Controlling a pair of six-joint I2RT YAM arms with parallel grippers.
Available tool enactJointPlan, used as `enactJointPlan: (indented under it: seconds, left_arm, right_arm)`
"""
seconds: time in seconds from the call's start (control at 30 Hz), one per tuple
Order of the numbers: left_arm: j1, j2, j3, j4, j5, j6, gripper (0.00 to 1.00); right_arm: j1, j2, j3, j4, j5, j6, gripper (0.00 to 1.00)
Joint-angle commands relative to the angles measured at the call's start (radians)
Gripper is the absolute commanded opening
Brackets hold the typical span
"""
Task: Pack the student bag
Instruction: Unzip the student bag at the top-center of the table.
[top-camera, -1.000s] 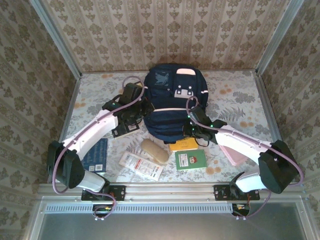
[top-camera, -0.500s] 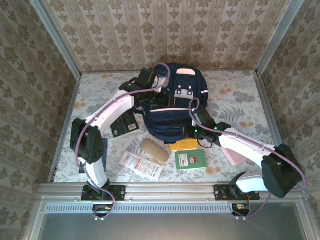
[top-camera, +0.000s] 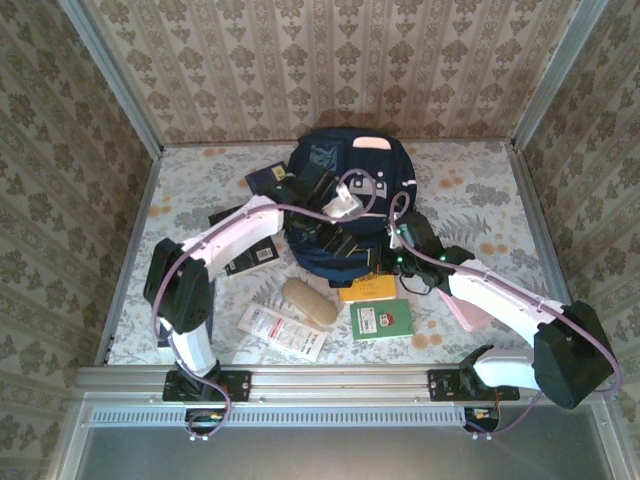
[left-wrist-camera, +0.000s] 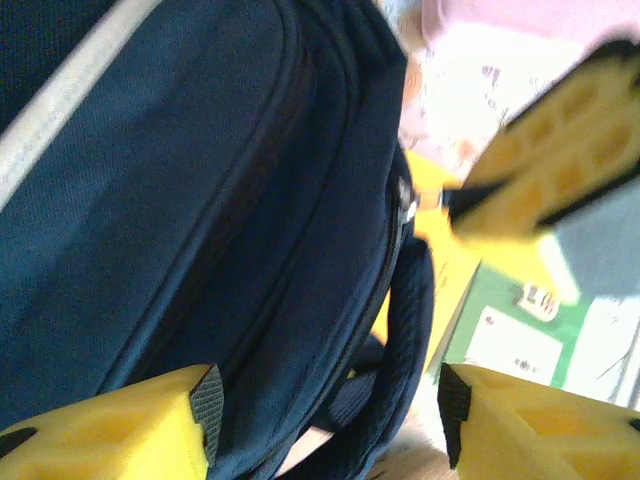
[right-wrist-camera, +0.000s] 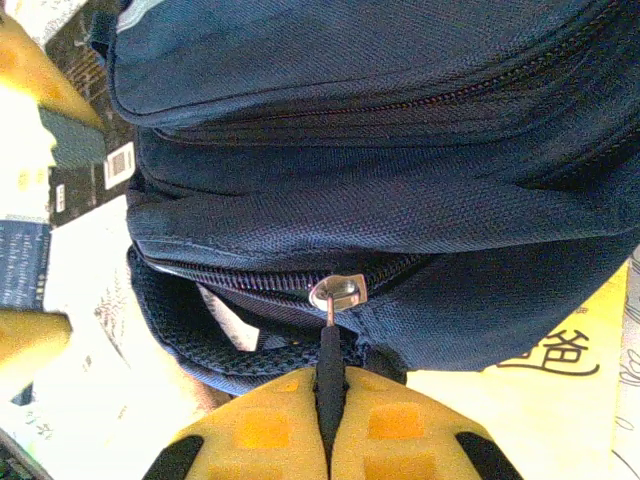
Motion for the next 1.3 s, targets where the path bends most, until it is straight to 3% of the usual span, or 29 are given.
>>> enactJointPlan:
  seconds: [0.0,0.3,0.63,0.67,0.8,0.87,1.27]
  left_arm:
    - [-0.02,-0.062,-0.069,0.098,-0.076,0.253,0.64]
    - [-0.075,-0.001,-0.044,0.175,-0.212,0.304,0.65]
    - [-0.091,0.063,-0.037,0.236,-0.263,0.333,0.62]
    - [-0.091,0.069,-0.035,0.236,-0.27,0.335,0.57]
    - [-0.092,0.057,-0.031,0.235,-0.262,0.341,0.13]
    - [-0.093,0.032,-0.041,0.241,-0.256,0.35,0.0]
    - [-0.112,-0.108,-0.079,0.26,-0.398,0.401,0.0]
  right_arm:
    - [-0.015,-0.045,0.004,0.057,-0.068,-0.005,0.0]
    - [-0.035,-0.037,0.009,0.078,-0.12,0.01,0.0]
    - [-0.042,-0.034,0.023,0.077,-0.143,0.016,0.0]
    - [-0.043,-0.035,0.022,0.074,-0.142,0.014,0.0]
    - [-0.053,-0.041,0.018,0.059,-0.131,0.007,0.0]
    - [-0.062,-0.044,0.018,0.045,-0.117,0.0,0.0]
    - [-0.095,-0.094,0.012,-0.015,0.016,-0.019,0.0]
